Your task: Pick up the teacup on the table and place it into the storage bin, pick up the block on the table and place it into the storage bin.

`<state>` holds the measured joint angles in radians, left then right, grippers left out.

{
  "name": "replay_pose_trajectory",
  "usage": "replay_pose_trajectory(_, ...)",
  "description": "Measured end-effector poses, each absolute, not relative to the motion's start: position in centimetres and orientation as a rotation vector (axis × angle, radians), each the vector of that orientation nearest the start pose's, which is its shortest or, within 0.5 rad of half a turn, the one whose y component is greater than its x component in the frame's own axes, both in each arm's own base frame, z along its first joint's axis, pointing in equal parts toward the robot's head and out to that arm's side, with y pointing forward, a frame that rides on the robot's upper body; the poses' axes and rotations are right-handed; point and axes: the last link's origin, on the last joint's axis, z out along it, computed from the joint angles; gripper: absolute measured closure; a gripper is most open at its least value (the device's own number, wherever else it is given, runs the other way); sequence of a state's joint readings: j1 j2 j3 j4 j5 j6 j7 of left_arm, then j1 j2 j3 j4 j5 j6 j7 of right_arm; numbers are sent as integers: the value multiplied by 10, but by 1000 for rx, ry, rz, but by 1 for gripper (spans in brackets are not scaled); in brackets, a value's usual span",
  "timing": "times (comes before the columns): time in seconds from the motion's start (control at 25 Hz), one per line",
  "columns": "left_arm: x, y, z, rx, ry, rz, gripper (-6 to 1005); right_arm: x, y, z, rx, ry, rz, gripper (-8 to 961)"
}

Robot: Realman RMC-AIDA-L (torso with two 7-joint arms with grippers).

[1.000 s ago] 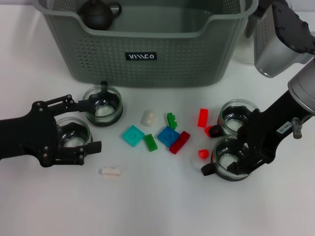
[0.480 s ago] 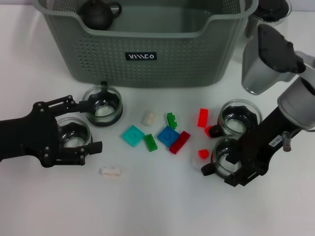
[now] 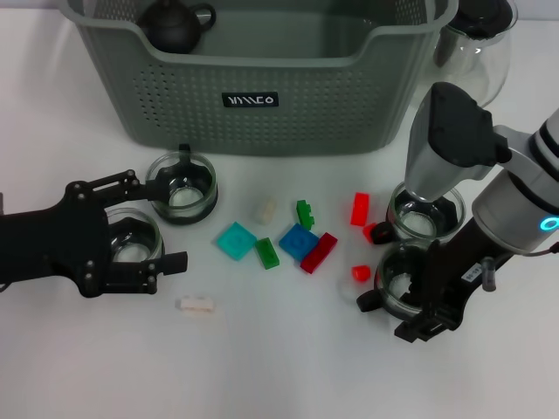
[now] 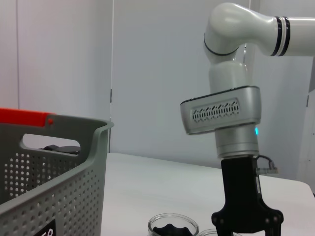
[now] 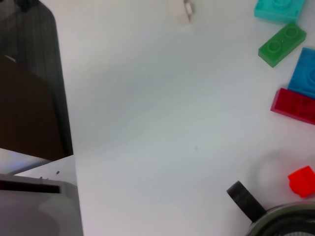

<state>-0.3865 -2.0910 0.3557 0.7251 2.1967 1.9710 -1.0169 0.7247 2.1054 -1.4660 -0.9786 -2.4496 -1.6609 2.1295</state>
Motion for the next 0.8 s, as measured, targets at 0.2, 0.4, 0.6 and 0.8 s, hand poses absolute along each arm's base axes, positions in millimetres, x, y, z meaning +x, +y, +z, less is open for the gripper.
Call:
replay_pose_trajectory(0.2, -298, 246, 33, -2750, -278, -855, 100, 187, 317, -64, -3140, 578, -745, 624)
replay_pose_trajectory(0.4, -298, 246, 33, -2749, -280, -854, 100, 178, 316, -65, -3102, 513, -757, 807)
replay_pose_trajectory(0.6, -299, 245, 33, -2744, -268, -851, 100, 173, 314, -68, -3087, 478, -816, 849)
replay_pose_trajectory(0.8, -299, 246, 33, -2739, -269, -845, 99, 162, 314, -62, -3106, 439, -761, 856)
